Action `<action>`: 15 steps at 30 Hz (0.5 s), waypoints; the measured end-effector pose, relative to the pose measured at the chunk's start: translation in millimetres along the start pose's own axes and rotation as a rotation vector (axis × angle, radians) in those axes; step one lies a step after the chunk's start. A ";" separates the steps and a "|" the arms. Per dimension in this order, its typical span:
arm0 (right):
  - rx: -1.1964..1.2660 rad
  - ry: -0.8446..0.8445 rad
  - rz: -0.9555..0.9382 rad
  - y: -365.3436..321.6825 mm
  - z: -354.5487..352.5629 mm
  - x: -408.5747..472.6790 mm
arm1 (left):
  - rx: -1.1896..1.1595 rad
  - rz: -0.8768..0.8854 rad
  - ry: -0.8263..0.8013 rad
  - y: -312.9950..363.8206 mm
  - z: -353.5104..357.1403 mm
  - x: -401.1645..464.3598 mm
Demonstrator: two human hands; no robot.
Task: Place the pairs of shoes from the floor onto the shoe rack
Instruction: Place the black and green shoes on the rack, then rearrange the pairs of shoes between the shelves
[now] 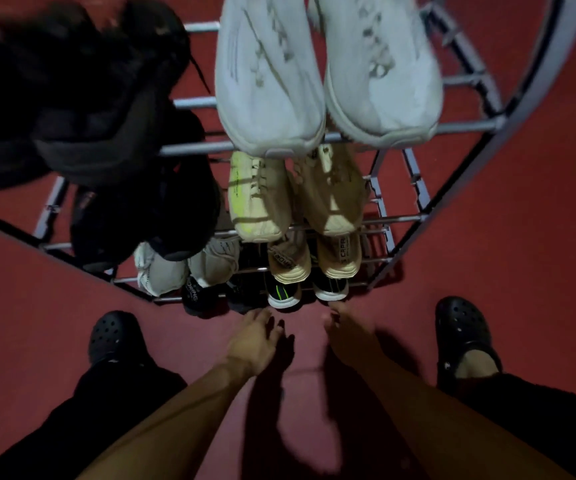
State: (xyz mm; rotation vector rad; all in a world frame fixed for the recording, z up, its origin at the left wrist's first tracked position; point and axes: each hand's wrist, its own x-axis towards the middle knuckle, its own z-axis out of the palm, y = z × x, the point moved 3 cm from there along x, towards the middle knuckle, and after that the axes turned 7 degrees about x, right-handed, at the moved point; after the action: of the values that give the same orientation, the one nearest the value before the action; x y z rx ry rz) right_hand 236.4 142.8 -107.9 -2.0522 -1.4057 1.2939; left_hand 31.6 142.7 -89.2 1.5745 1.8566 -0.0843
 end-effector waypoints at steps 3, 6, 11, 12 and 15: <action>-0.248 -0.017 -0.151 -43.7 -26.2 -37.4 | 0.172 0.088 -0.086 12.1 -38.4 -38.4; -0.321 -0.046 -0.212 -98.5 -64.0 -83.4 | 0.282 0.138 -0.047 28.5 -88.7 -82.4; -0.388 0.034 -0.371 -177.5 -115.4 -152.8 | 0.296 0.209 0.109 59.2 -174.0 -161.6; -0.400 0.045 -0.390 -192.3 -124.8 -164.2 | 0.287 0.223 0.148 66.6 -188.9 -175.4; -0.437 0.099 -0.459 -236.9 -154.7 -214.2 | 0.271 0.259 0.264 83.6 -234.0 -228.0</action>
State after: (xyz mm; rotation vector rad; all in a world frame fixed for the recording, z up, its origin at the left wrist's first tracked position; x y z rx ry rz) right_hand 210.0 97.1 243.1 -1.8338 -2.0947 0.7333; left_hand 5.2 80.9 241.2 2.0884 1.8780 -0.0120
